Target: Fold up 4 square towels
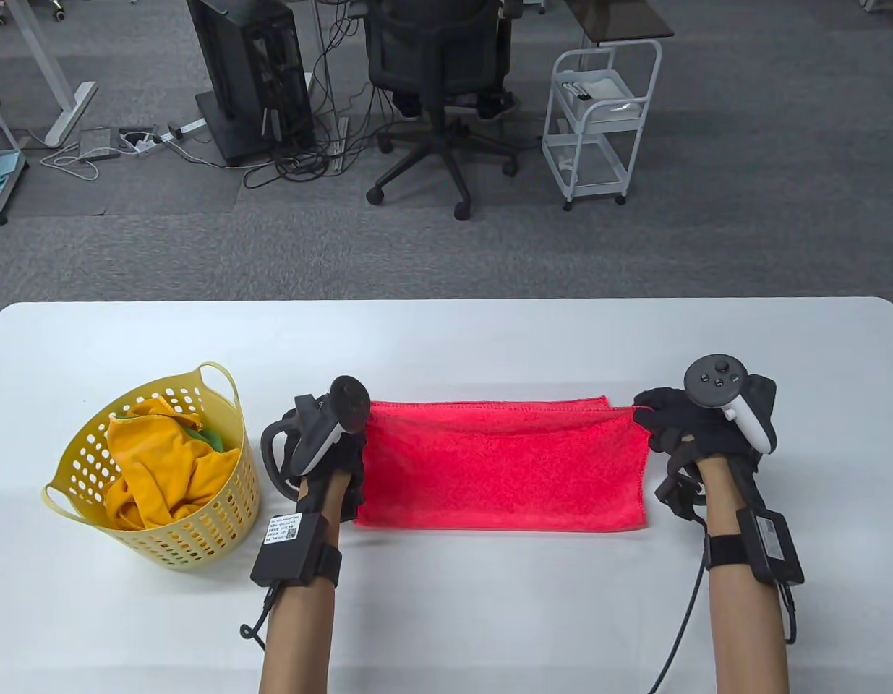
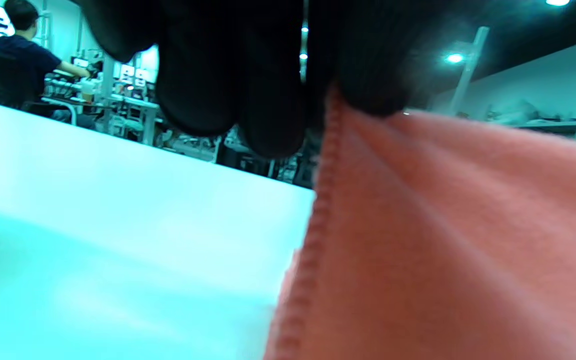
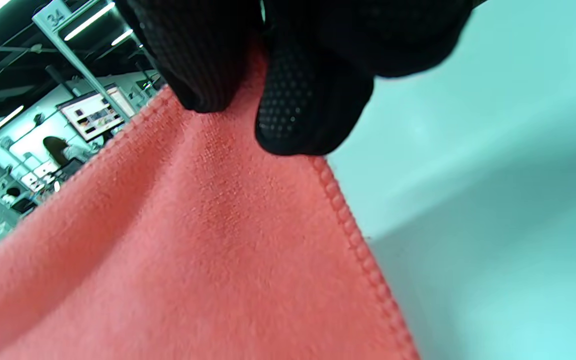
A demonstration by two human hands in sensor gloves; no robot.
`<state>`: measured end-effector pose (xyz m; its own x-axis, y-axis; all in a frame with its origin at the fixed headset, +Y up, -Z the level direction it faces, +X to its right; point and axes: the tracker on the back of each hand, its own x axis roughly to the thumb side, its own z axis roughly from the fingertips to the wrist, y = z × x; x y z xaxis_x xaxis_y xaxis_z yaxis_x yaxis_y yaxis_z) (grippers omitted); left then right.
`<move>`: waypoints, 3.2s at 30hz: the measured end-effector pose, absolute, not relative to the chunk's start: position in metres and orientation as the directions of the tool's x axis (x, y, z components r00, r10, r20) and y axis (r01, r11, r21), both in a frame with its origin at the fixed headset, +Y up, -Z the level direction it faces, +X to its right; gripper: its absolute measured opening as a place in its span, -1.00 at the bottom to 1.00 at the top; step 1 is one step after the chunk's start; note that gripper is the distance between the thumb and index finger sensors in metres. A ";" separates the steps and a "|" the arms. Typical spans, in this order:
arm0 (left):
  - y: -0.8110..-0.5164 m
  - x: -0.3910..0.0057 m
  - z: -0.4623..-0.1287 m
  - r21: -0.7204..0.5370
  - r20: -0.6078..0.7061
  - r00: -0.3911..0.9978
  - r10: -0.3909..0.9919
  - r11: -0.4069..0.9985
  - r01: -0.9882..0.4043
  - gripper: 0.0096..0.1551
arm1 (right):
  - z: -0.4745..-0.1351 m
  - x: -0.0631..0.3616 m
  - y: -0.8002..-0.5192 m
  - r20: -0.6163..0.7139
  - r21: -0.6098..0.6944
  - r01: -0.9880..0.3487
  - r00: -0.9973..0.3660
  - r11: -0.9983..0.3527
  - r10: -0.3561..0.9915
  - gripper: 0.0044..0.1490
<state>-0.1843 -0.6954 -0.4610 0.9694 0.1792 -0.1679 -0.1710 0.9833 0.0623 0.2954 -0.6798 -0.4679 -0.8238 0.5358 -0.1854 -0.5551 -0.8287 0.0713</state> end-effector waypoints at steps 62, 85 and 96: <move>-0.718 -0.183 -0.331 -0.271 0.257 0.964 0.066 0.963 0.006 0.06 | -0.486 0.215 -0.735 -0.688 0.396 -0.285 -0.722 -0.873 -0.076 -0.04; -0.718 -0.190 -0.329 -0.268 0.256 0.960 0.111 0.963 -0.039 0.06 | -0.469 0.209 -0.727 -0.630 0.219 -0.286 -0.771 -0.933 0.089 -0.48; -0.716 -0.196 -0.330 -0.308 0.270 0.960 0.075 0.951 0.013 0.11 | -0.466 0.196 -0.706 -0.538 0.196 -0.388 -0.810 -0.901 0.232 -0.41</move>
<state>-0.1960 -0.7158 -0.3300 0.9601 0.0747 0.2696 0.0126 0.9512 -0.3084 0.1957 -0.7056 -0.4665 -0.8102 0.2321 -0.5383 -0.3881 -0.9006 0.1958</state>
